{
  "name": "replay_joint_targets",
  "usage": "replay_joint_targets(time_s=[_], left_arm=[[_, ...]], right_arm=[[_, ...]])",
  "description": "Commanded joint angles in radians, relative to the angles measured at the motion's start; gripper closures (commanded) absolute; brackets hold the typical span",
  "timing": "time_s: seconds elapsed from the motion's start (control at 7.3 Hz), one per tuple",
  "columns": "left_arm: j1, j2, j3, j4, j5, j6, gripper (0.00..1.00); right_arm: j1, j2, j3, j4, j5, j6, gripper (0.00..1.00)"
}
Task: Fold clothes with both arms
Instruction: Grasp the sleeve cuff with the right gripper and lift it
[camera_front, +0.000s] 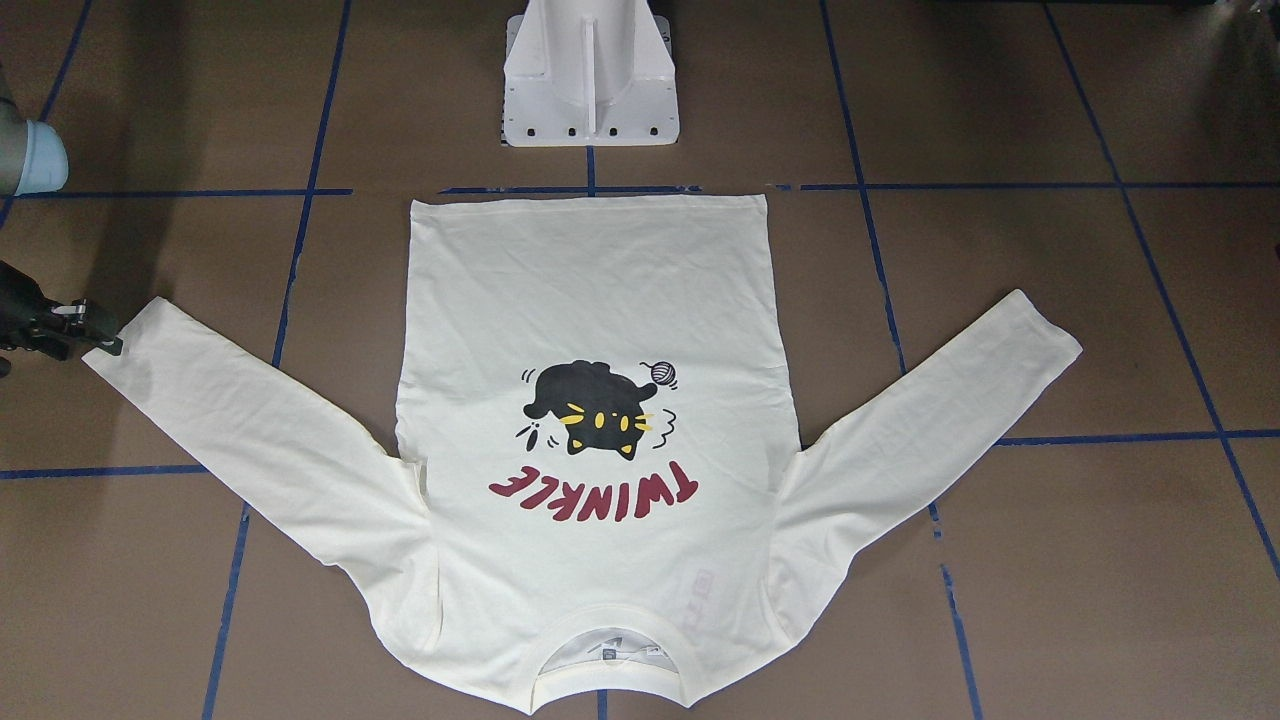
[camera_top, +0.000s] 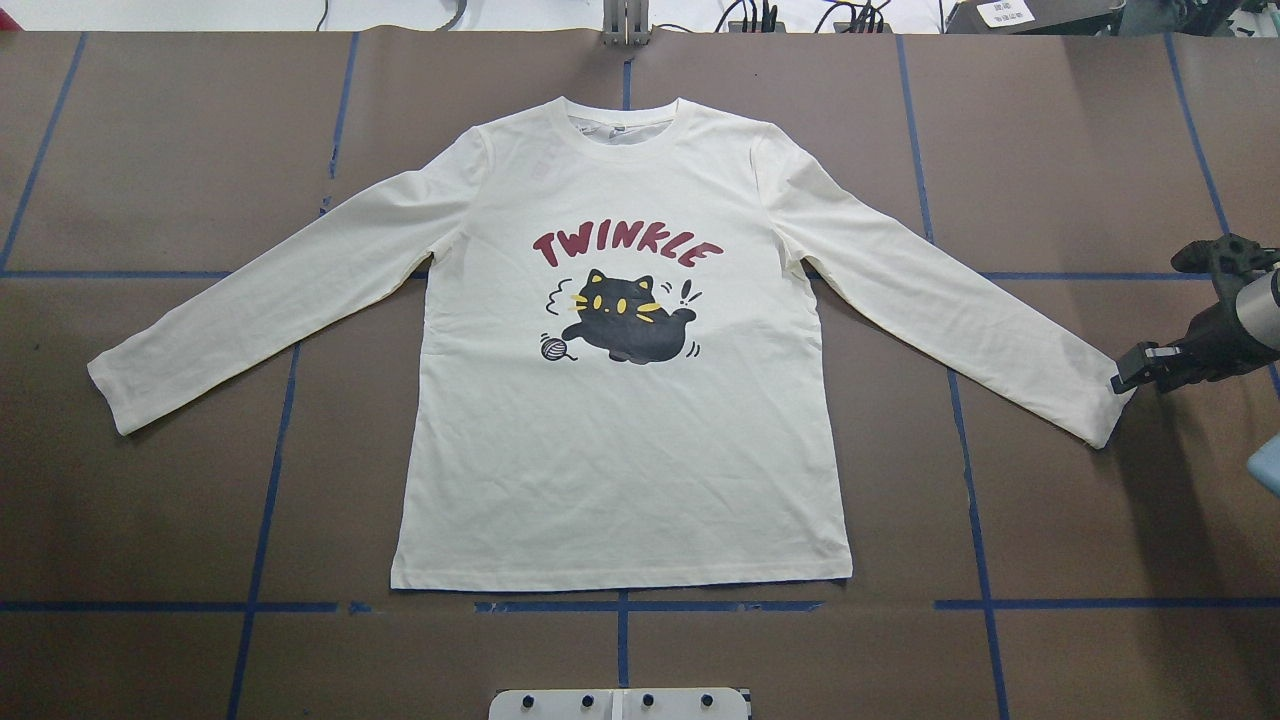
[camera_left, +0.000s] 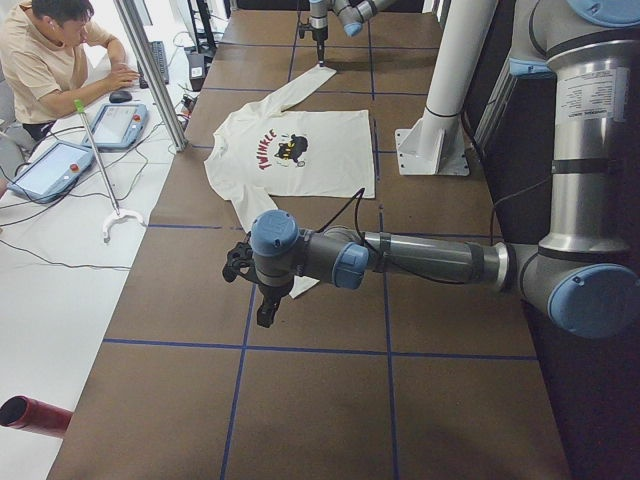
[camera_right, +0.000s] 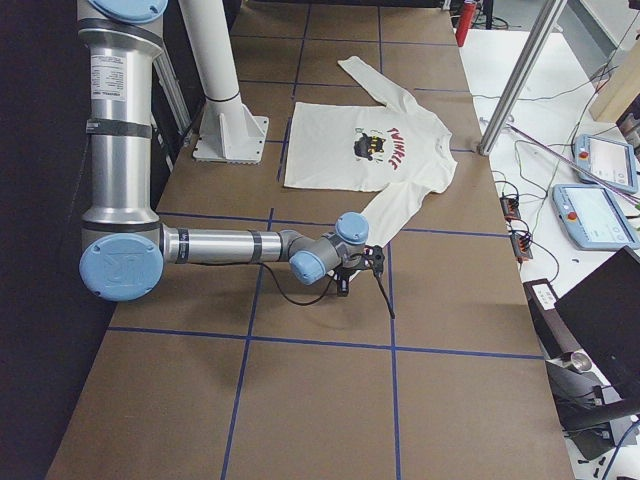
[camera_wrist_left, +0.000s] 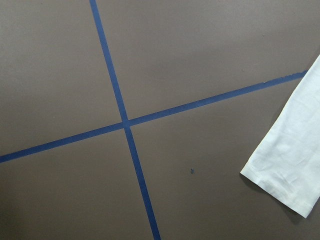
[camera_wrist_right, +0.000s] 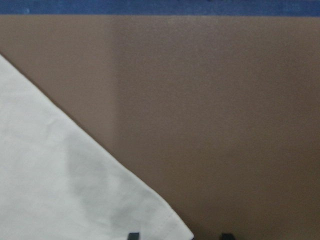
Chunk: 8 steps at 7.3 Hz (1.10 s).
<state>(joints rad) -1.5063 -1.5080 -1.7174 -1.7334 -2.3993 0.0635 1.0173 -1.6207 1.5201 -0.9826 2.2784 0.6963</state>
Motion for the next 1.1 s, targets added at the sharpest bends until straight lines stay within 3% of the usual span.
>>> replay_joint_targets(time_s=[0.0, 0.41, 0.82, 0.96], left_arm=[[0.0, 0.0, 0.001, 0.0, 0.0, 0.002, 0.0], [-0.002, 0.0, 0.004, -0.002, 0.0, 0.006, 0.0], [0.0, 0.0, 0.004, -0.002, 0.0, 0.006, 0.0], [0.0, 0.0, -0.001, -0.002, 0.0, 0.002, 0.0]], right_arm=[[-0.002, 0.001, -0.008, 0.002, 0.0, 0.002, 1.0], [0.004, 0.033, 0.022, -0.011, 0.013, 0.002, 1.0], [0.018, 0.032, 0.094, -0.054, 0.015, 0.003, 1.0], [0.018, 0.033, 0.156, -0.077, 0.026, 0.032, 1.0]])
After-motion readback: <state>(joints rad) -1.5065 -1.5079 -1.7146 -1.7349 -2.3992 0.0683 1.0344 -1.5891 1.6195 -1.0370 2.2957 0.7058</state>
